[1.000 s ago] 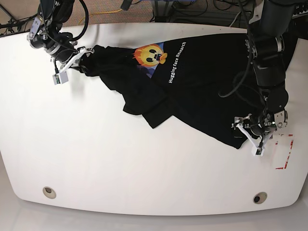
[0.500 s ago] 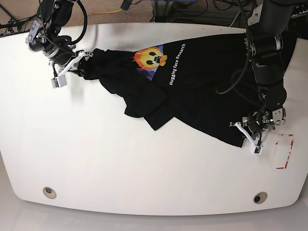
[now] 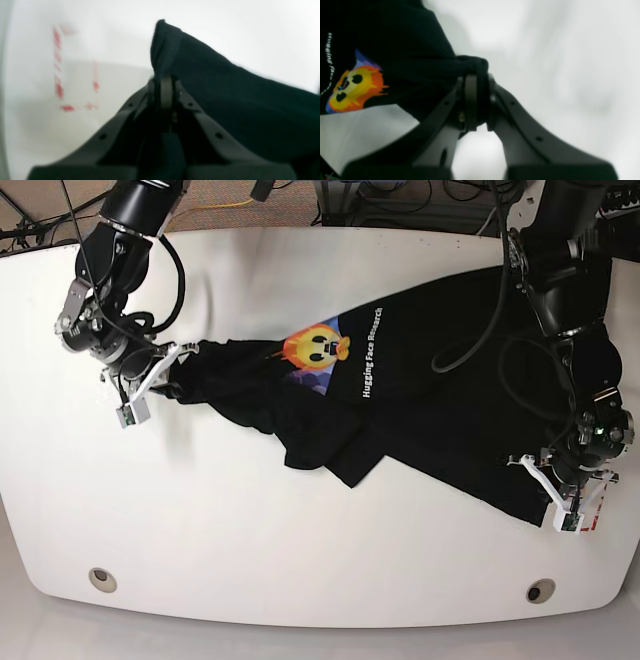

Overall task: Fold the T-shirt properly
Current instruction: 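Swing the left gripper with its shirt edge toward the robot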

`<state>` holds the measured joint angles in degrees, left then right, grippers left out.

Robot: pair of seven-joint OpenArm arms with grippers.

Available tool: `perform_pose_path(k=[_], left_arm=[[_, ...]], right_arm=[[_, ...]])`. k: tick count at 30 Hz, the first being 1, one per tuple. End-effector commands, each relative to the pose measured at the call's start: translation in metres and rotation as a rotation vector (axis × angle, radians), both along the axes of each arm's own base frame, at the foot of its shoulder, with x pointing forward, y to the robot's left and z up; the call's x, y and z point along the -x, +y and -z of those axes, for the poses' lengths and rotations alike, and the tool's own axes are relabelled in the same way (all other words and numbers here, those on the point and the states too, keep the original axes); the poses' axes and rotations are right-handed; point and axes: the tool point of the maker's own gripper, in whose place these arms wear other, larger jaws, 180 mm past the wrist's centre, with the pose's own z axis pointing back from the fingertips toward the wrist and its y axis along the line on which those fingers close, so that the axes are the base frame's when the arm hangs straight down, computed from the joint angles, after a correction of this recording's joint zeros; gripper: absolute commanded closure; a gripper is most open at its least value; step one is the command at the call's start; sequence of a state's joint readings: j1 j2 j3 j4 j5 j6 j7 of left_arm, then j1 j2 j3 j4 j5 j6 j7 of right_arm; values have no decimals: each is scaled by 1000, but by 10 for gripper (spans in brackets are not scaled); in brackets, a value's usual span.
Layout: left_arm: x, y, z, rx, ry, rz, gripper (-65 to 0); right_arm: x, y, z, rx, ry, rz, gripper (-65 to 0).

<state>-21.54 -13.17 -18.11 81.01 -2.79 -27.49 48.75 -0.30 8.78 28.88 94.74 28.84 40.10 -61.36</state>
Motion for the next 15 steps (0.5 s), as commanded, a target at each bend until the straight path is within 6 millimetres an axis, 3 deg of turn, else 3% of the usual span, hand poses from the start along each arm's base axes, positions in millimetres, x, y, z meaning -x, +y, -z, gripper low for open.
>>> perform_pose_path(k=[1, 7, 9, 15], left_arm=[[-2, 4, -46, -65, -96, -3, 0], [5, 1, -93, -140, -175, -9, 0], [6, 0, -118, -168, -222, -16, 0], [7, 4, -165, -203, -301, -52, 0]], right_arm=[[-27, -13, -25, 40, -77, 0, 0], [-79, -23, -61, 48, -155, -10, 0], [-98, -35, -81, 59, -193, 1, 0], [-142, -55, -128, 90, -255, -10, 0]])
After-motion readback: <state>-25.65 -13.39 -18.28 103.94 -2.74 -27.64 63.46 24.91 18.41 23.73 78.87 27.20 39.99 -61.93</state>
